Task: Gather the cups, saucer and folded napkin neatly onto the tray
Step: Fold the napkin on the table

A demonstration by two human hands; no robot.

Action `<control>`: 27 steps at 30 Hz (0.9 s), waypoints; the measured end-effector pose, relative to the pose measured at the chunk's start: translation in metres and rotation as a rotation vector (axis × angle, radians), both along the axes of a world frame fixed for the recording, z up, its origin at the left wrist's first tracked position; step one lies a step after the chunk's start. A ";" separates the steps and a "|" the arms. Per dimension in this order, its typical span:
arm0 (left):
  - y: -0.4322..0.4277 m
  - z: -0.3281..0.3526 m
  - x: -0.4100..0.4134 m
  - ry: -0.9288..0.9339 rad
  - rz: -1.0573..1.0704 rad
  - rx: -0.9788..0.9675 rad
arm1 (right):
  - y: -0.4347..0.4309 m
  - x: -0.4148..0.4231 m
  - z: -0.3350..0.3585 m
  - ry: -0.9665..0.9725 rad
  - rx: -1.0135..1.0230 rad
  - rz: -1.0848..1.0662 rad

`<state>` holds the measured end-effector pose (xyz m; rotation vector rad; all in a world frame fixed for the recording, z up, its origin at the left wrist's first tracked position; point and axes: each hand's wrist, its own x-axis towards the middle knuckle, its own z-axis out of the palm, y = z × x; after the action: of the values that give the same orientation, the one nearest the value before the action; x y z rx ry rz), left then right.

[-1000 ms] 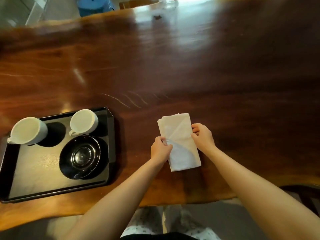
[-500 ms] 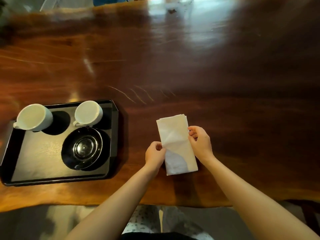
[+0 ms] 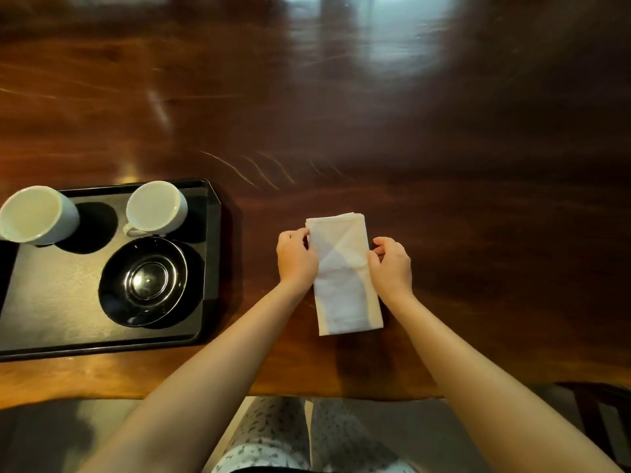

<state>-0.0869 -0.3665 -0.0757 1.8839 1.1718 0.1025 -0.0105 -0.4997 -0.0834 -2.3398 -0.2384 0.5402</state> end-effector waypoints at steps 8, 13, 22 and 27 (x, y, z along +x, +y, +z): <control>0.014 0.008 0.021 -0.040 0.209 -0.435 | 0.006 0.021 0.007 0.083 -0.011 0.037; 0.019 0.020 0.019 -0.213 -0.106 -0.641 | 0.009 0.031 0.013 0.177 0.043 0.111; 0.042 0.089 0.029 -0.418 -0.318 -0.604 | 0.021 0.075 0.101 0.423 0.530 0.207; 0.066 0.156 0.048 -0.468 -0.421 -0.321 | 0.039 0.099 0.158 0.023 0.524 0.325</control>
<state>-0.0389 -0.3008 0.0804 1.6585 0.4348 0.1073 0.0880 -0.4609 0.0745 -1.7923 -0.6719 0.5764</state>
